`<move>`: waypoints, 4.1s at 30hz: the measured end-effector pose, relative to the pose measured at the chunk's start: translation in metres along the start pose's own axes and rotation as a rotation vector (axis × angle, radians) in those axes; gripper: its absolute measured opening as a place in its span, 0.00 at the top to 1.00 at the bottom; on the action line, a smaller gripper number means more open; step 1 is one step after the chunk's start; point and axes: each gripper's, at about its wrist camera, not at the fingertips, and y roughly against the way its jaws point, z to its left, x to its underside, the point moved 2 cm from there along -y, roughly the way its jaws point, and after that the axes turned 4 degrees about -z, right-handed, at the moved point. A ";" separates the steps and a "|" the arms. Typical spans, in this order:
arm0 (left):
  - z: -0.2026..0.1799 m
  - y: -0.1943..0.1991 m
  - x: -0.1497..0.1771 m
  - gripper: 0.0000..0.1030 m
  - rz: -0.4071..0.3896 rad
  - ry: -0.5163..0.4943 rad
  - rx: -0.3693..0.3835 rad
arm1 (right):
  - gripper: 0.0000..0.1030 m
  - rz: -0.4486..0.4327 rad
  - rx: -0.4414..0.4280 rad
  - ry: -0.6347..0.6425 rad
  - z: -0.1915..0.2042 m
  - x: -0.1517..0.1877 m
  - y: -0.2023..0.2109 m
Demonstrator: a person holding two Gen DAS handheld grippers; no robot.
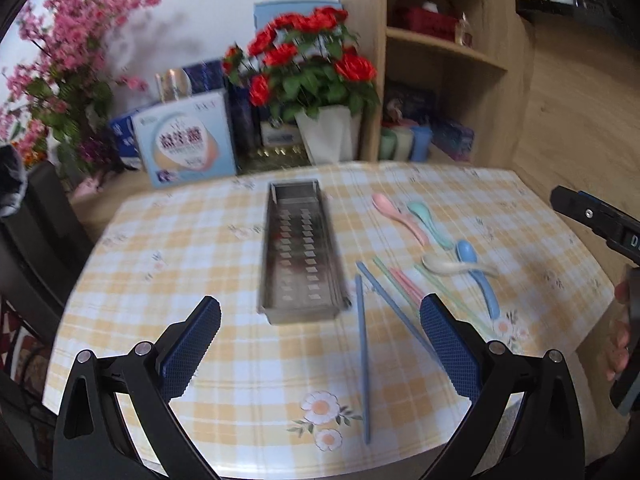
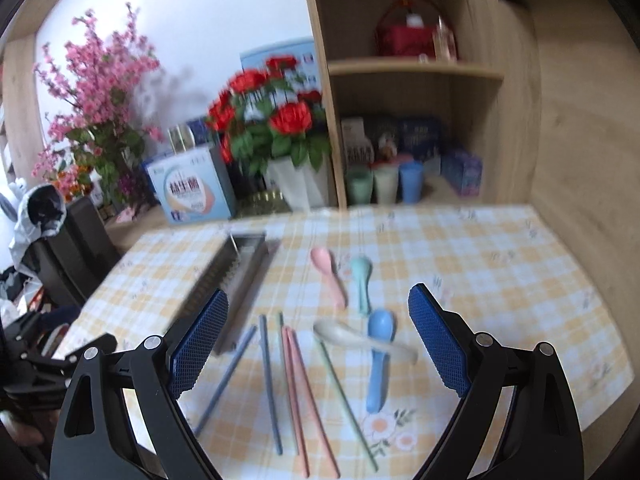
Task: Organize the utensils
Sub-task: 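Reach down and grasp the blue chopstick with the left tool, then grasp the cream-white spoon by its handle with the right tool, then carry the blue chopstick into the steel tray and open the left tool while the right tool holds the spoon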
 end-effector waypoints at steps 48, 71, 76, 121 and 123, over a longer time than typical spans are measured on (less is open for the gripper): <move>-0.022 -0.144 0.064 0.94 0.375 0.046 0.201 | 0.26 0.392 -0.164 0.235 -0.063 0.059 -0.132; -0.014 -0.142 0.067 0.93 0.358 0.102 0.250 | 0.73 0.672 -0.250 0.178 -0.060 0.067 -0.180; -0.014 -0.141 0.067 0.93 0.355 0.110 0.255 | 0.86 0.710 -0.254 0.187 -0.043 0.073 -0.180; -0.016 -0.126 0.046 0.95 0.373 0.100 0.307 | 0.94 0.371 -0.251 -0.350 -0.049 0.080 -0.143; -0.018 -0.122 0.040 0.95 0.368 0.105 0.327 | 0.94 0.366 -0.253 -0.361 -0.051 0.079 -0.143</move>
